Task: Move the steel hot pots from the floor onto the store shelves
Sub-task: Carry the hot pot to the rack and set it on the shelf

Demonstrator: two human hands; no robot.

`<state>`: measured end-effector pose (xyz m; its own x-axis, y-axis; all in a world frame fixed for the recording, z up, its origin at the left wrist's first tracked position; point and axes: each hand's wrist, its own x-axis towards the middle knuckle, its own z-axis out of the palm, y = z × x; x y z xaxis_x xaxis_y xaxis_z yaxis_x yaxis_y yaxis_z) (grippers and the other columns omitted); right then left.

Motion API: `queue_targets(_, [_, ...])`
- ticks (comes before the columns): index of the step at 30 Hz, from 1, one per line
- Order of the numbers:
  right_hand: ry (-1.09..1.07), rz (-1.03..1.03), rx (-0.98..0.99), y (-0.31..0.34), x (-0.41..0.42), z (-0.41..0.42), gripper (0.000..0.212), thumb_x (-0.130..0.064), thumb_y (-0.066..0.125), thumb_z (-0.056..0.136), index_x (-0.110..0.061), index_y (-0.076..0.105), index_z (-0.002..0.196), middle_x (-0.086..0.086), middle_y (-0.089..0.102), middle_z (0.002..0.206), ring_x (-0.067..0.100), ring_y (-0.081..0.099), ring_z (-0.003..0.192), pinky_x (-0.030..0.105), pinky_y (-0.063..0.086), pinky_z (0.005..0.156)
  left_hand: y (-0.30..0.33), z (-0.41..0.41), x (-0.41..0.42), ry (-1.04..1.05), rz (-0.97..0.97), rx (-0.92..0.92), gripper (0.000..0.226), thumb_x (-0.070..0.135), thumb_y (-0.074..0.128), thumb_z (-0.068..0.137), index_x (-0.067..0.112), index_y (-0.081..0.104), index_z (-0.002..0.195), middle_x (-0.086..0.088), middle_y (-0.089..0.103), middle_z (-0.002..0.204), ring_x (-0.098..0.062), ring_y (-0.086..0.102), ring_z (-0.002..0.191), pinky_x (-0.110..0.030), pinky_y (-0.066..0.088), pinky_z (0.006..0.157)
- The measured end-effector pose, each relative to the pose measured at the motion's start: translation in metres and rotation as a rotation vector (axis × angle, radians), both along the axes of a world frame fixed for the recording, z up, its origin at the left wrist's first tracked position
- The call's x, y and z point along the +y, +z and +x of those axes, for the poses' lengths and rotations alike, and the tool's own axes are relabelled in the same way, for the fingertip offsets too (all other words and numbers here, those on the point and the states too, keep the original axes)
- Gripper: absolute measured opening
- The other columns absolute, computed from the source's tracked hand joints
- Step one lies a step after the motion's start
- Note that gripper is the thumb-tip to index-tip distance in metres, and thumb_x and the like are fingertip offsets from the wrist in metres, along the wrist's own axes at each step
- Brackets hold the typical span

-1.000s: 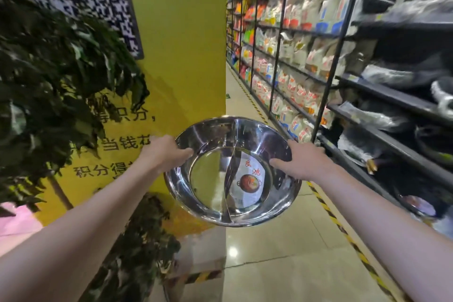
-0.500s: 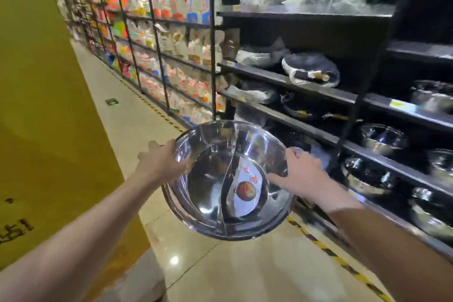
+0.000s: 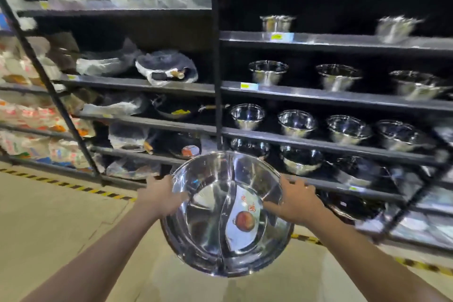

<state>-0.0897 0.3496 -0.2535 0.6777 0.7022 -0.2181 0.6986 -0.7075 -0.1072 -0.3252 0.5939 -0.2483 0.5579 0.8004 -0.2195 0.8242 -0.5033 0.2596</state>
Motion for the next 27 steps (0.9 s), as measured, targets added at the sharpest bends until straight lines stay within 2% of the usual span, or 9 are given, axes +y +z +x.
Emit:
queue_targets(2, [-0.065, -0.011, -0.001, -0.007, -0.01, 0.012, 0.099, -0.081, 0.046, 0.083, -0.017, 0.023, 0.154, 0.021, 0.047, 0.142, 0.043, 0.042, 0.13, 0.052, 0.035, 0.104, -0.011, 0.031, 0.005, -0.057, 0.002, 0.024, 0.076, 0.07, 0.048, 0.085, 0.022, 0.041, 0.144, -0.018, 0.045, 0.147, -0.039, 0.035, 0.138, -0.049, 0.038, 0.106])
queue_targets(5, [-0.154, -0.033, -0.011, -0.019, -0.018, 0.027, 0.094, -0.08, 0.048, 0.083, -0.022, 0.024, 0.154, 0.02, 0.05, 0.138, 0.042, 0.042, 0.13, 0.051, 0.035, 0.103, -0.024, 0.073, 0.016, -0.124, -0.001, 0.045, 0.085, 0.075, 0.046, 0.082, 0.024, 0.033, 0.149, -0.021, 0.043, 0.145, -0.042, 0.04, 0.134, -0.048, 0.034, 0.107])
queue_targets(8, [-0.27, -0.033, 0.047, -0.027, -0.016, 0.038, 0.092, -0.081, 0.049, 0.078, -0.032, 0.023, 0.152, 0.019, 0.048, 0.133, 0.045, 0.041, 0.125, 0.051, 0.038, 0.098, -0.037, 0.105, 0.035, -0.2, -0.041, 0.029, 0.082, 0.071, 0.05, 0.079, 0.029, 0.034, 0.147, -0.022, 0.045, 0.136, -0.043, 0.043, 0.129, -0.048, 0.036, 0.105])
queue_targets(11, [-0.29, -0.051, 0.043, -0.038, -0.007, 0.05, 0.09, -0.08, 0.044, 0.079, -0.031, 0.024, 0.152, 0.015, 0.052, 0.134, 0.04, 0.042, 0.126, 0.05, 0.036, 0.101, -0.054, 0.131, 0.052, -0.239, -0.059, 0.031, 0.078, 0.069, 0.051, 0.08, 0.026, 0.038, 0.144, -0.02, 0.043, 0.137, -0.044, 0.045, 0.126, -0.046, 0.038, 0.102])
queue_targets(13, [-0.346, -0.053, 0.058, -0.048, -0.002, 0.059, 0.092, -0.081, 0.046, 0.08, -0.031, 0.021, 0.152, 0.018, 0.049, 0.135, 0.043, 0.041, 0.126, 0.051, 0.036, 0.102, -0.066, 0.145, 0.058, -0.254, -0.081, 0.05, 0.073, 0.067, 0.052, 0.082, 0.027, 0.038, 0.141, -0.019, 0.04, 0.14, -0.044, 0.047, 0.125, -0.046, 0.04, 0.1])
queue_targets(17, [-0.413, -0.051, 0.119, -0.076, 0.006, 0.083, 0.104, -0.082, 0.048, 0.079, -0.026, 0.012, 0.158, 0.022, 0.044, 0.145, 0.046, 0.037, 0.135, 0.052, 0.038, 0.108, -0.088, 0.178, 0.069, -0.292, -0.132, 0.086, 0.072, 0.066, 0.052, 0.083, 0.029, 0.036, 0.142, -0.021, 0.039, 0.141, -0.044, 0.045, 0.128, -0.046, 0.039, 0.104])
queue_targets(19, [-0.445, -0.044, 0.148, -0.094, 0.011, 0.102, 0.108, -0.083, 0.048, 0.079, -0.023, 0.008, 0.159, 0.022, 0.038, 0.152, 0.047, 0.03, 0.141, 0.053, 0.034, 0.11, -0.098, 0.198, 0.075, -0.284, -0.146, 0.098, 0.075, 0.069, 0.051, 0.081, 0.031, 0.036, 0.144, -0.019, 0.04, 0.139, -0.045, 0.045, 0.128, -0.047, 0.039, 0.105])
queue_targets(21, [-0.43, -0.054, 0.148, -0.115, 0.015, 0.123, 0.107, -0.083, 0.045, 0.078, -0.021, 0.01, 0.158, 0.021, 0.039, 0.152, 0.046, 0.032, 0.139, 0.052, 0.032, 0.109, -0.114, 0.215, 0.077, -0.263, -0.167, 0.102, 0.076, 0.068, 0.053, 0.08, 0.032, 0.036, 0.144, -0.017, 0.04, 0.137, -0.046, 0.046, 0.126, -0.049, 0.039, 0.107])
queue_targets(27, [-0.429, -0.003, 0.202, -0.216, 0.039, 0.187, 0.104, -0.082, 0.048, 0.076, -0.031, 0.008, 0.157, 0.022, 0.036, 0.15, 0.053, 0.034, 0.131, 0.057, 0.038, 0.103, -0.209, 0.268, 0.095, -0.236, -0.138, 0.099, 0.081, 0.073, 0.054, 0.078, 0.035, 0.031, 0.145, -0.02, 0.034, 0.146, -0.052, 0.046, 0.125, -0.055, 0.04, 0.107])
